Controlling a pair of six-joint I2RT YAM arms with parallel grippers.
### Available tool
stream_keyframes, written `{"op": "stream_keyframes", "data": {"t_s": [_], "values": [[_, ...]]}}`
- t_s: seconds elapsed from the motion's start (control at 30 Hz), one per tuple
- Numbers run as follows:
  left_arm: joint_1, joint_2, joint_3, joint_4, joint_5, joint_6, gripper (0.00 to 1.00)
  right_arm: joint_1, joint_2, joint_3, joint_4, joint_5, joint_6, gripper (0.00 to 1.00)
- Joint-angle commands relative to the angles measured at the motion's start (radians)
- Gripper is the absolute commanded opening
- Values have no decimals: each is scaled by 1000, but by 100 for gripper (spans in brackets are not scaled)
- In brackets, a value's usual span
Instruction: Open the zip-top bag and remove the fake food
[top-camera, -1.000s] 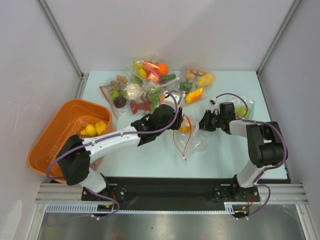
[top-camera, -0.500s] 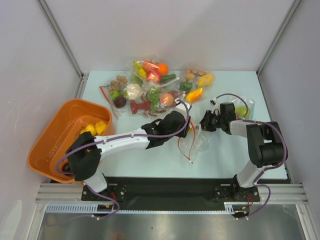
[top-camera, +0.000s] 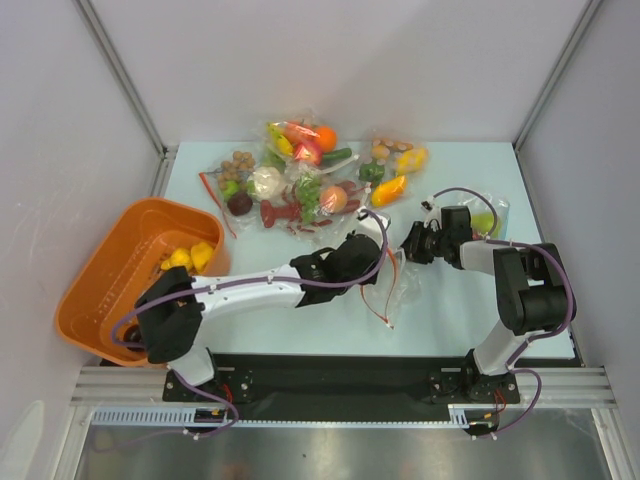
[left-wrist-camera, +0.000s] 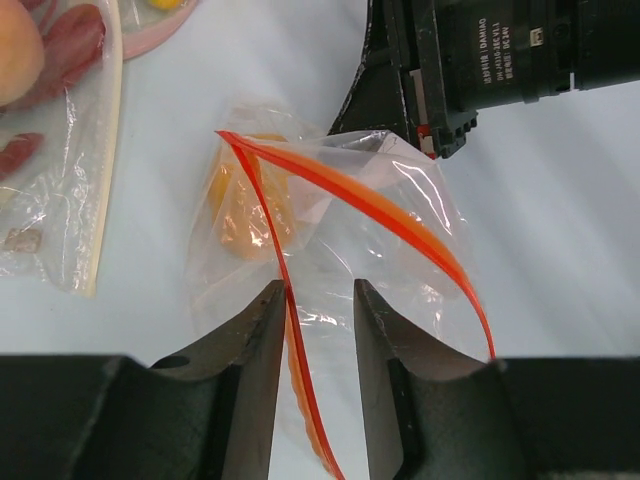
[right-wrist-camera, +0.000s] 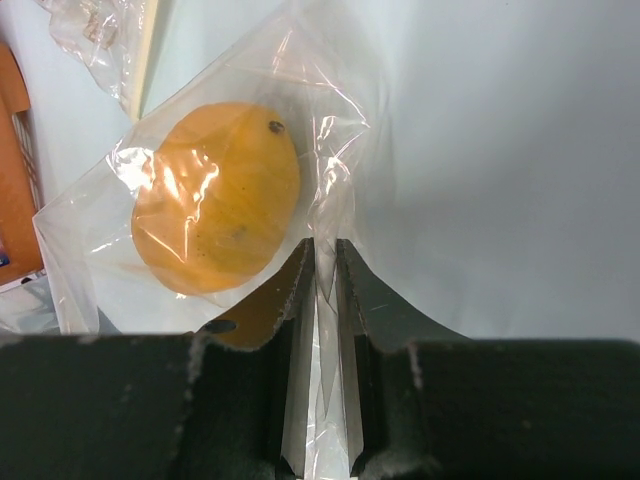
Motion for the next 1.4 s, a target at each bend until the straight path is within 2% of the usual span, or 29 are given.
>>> {"op": "stream_keyframes", "data": {"t_s": [0.0, 0.3, 0.57, 0.73, 0.87, 0.97, 1.27, 1.37], "values": [[-23, -85, 28, -8, -61, 9, 38, -4, -21, -3, 23, -12, -11, 19], [-75, -142, -1, 2, -81, 1, 36, -2, -25, -3, 18, -13, -8, 19], [-75, -61, 14, -66, -101, -22, 36, -4, -45, -7, 0, -9, -20, 18], [-74, -58, -18, -31, -106, -8, 36, -2, -39, -9, 6, -9, -17, 18], [-75, 30, 33, -52, -83, 0, 36, 2, -41, -6, 2, -7, -17, 18], [-69, 91, 48, -34, -43, -5, 37, 2, -48, -7, -9, -4, -20, 18], [6, 182, 30, -32, -61, -5, 37, 15, -79, -18, -23, -13, -25, 18], [35, 180, 1, -20, -70, -2, 37, -2, -96, -10, -23, -35, -12, 24]]}}
